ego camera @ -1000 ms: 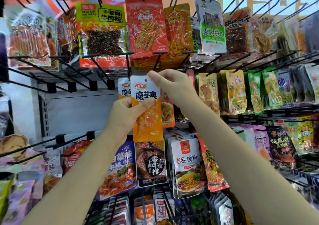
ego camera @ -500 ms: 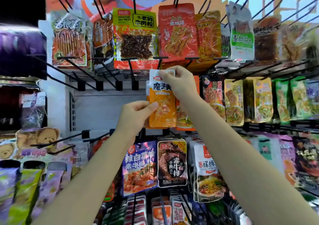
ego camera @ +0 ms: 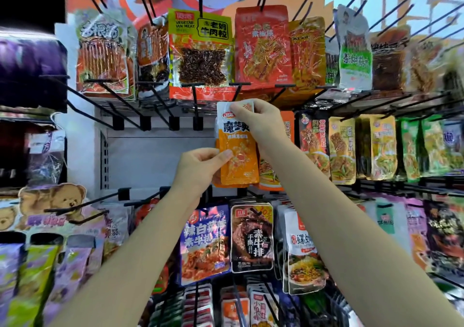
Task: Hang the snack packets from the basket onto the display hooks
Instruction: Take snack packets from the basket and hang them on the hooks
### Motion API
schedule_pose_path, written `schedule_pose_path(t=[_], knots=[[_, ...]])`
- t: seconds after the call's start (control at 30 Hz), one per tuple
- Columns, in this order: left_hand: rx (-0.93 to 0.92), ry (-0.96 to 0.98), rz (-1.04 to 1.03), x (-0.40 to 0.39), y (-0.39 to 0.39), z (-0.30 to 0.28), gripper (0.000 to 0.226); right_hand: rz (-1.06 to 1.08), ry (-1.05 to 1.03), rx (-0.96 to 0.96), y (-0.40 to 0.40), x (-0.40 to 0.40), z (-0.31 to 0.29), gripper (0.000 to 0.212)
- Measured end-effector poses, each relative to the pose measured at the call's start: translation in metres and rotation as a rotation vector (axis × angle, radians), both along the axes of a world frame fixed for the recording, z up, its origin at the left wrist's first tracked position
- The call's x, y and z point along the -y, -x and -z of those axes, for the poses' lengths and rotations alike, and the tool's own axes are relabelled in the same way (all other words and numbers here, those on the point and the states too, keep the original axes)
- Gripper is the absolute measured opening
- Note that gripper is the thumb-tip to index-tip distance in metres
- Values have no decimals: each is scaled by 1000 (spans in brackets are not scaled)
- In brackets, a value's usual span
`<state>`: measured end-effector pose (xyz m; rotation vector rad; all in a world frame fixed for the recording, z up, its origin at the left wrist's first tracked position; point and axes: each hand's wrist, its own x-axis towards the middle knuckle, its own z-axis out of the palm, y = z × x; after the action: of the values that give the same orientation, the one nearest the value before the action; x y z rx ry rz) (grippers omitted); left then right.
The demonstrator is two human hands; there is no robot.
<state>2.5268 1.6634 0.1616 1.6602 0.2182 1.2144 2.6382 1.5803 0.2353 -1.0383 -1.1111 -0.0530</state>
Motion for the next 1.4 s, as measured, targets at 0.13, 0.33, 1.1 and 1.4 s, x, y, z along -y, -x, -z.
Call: schedule_pose_path(t=[0.13,0.33,1.1,1.4], knots=[[-15,2,-4,-3,2,5,13,-14,11,-10,0,-3,3,14],[-17,-10,-7,-4,3,4,15,-51,-18,-83,4,-7,5,16],[-38,-71,-36,-12,0,4,15,304,-7,27,6,-7,-6,26],[-67,-142,-118,-20,-5,11,20,978,-73,757,-32,25,53,35]])
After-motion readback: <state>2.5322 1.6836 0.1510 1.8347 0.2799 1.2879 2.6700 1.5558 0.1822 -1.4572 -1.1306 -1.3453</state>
